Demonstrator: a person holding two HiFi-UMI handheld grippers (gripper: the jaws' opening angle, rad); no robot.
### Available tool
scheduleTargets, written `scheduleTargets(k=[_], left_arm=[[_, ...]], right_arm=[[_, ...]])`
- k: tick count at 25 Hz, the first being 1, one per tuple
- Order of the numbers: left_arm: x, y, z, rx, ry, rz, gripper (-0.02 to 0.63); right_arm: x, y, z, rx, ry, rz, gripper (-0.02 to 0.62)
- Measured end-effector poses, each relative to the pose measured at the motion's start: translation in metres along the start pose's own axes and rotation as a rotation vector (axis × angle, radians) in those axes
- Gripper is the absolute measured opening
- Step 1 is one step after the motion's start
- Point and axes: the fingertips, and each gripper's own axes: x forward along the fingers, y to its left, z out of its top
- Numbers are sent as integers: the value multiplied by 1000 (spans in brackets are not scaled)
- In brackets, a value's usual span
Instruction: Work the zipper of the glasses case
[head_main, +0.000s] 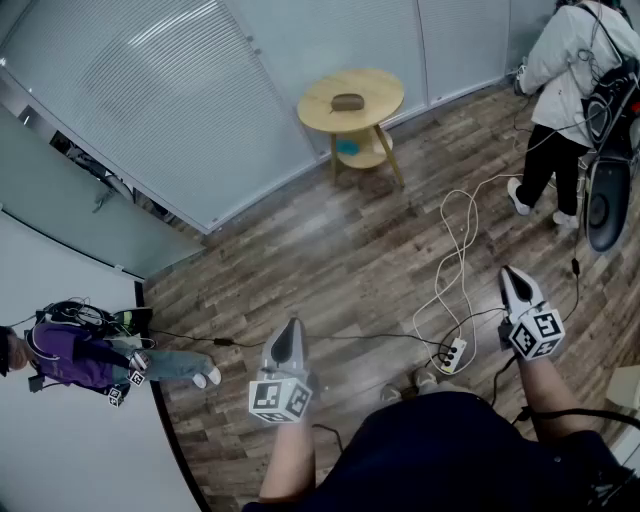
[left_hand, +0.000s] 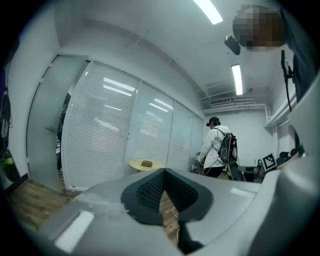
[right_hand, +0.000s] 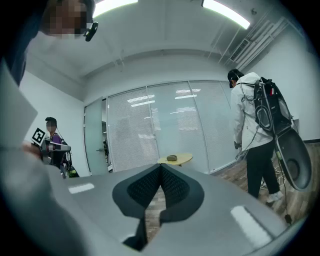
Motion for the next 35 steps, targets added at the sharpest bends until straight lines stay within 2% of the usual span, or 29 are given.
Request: scheduleTargets(k=[5,9,13,15,18,22,26,29,35], left_arm=[[26,-7,11,-59,-29,29,0],[47,-28,12,-49,-47,6,0],[63,-34,-14,-16,10,-15,0],[69,-17,-25,-38,50,8,0],[92,18,-25,-64,79,30,0],[150,60,-2,-34,60,-9,0],[206,108,23,-23,48,-45,0],[247,140,30,-23,54,-79,0],[337,164,46,-9,38,-158,0]], right_arm=[[15,-15,1,-10,-9,10,5],[33,-18,-8,-11,-1,50,5],[52,-32,-15,17,-1,60,5],[62,-39,-16,42,2,52,6],[82,-55,-25,27,43,-9,6],[133,-64,-26,65,52,-91,6],[192,-42,1,47,19,-72,6],[230,-38,20,35,-9,-98,6],[272,-47,25,68,-30,-160,6]])
